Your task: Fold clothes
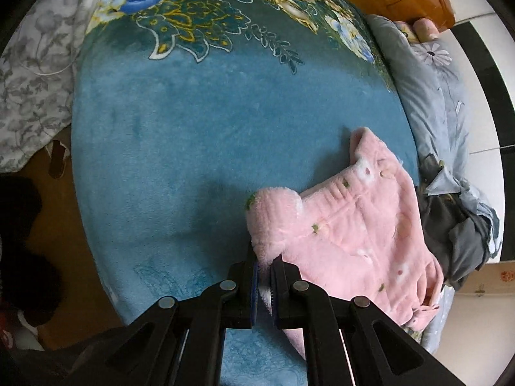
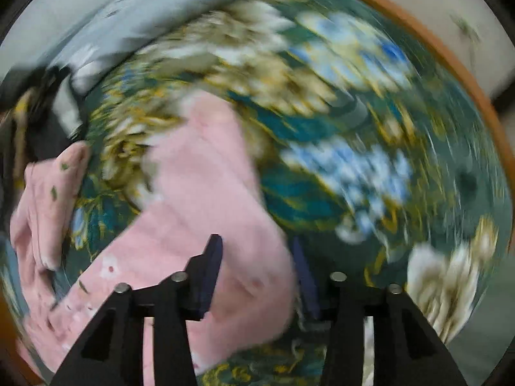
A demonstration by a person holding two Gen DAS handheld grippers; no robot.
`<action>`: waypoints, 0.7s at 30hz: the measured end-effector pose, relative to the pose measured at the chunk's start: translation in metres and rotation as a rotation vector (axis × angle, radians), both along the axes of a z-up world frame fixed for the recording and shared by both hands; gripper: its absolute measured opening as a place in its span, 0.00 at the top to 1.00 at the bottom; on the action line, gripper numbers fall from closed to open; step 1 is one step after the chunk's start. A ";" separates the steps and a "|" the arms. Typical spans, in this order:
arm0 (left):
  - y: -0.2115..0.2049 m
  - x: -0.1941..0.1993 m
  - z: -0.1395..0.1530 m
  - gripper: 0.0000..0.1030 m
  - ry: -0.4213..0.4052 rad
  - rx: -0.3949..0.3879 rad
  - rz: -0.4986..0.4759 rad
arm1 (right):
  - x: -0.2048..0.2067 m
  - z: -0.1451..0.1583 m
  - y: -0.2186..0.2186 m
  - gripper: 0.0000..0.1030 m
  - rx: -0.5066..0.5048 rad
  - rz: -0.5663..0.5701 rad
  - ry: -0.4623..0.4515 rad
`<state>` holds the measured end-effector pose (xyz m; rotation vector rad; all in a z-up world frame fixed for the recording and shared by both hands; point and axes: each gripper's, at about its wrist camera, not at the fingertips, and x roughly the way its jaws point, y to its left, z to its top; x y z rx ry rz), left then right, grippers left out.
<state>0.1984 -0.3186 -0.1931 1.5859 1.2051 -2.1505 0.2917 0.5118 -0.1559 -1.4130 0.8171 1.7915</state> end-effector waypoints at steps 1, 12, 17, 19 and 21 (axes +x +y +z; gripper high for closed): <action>0.000 0.000 0.000 0.91 -0.013 0.000 -0.003 | -0.010 0.000 -0.001 0.53 0.015 0.044 -0.003; 0.000 -0.006 0.055 0.52 -0.032 -0.253 0.006 | -0.069 -0.020 0.010 0.53 0.051 0.177 -0.124; 0.023 -0.024 0.070 0.49 0.025 -0.234 -0.080 | -0.059 -0.019 0.013 0.93 0.046 0.157 -0.137; 0.032 -0.027 0.068 0.49 0.024 -0.220 -0.113 | -0.045 -0.008 0.020 0.93 0.078 0.122 -0.122; 0.044 -0.032 0.062 0.49 0.019 -0.207 -0.144 | -0.019 0.001 0.036 0.93 0.118 0.039 -0.133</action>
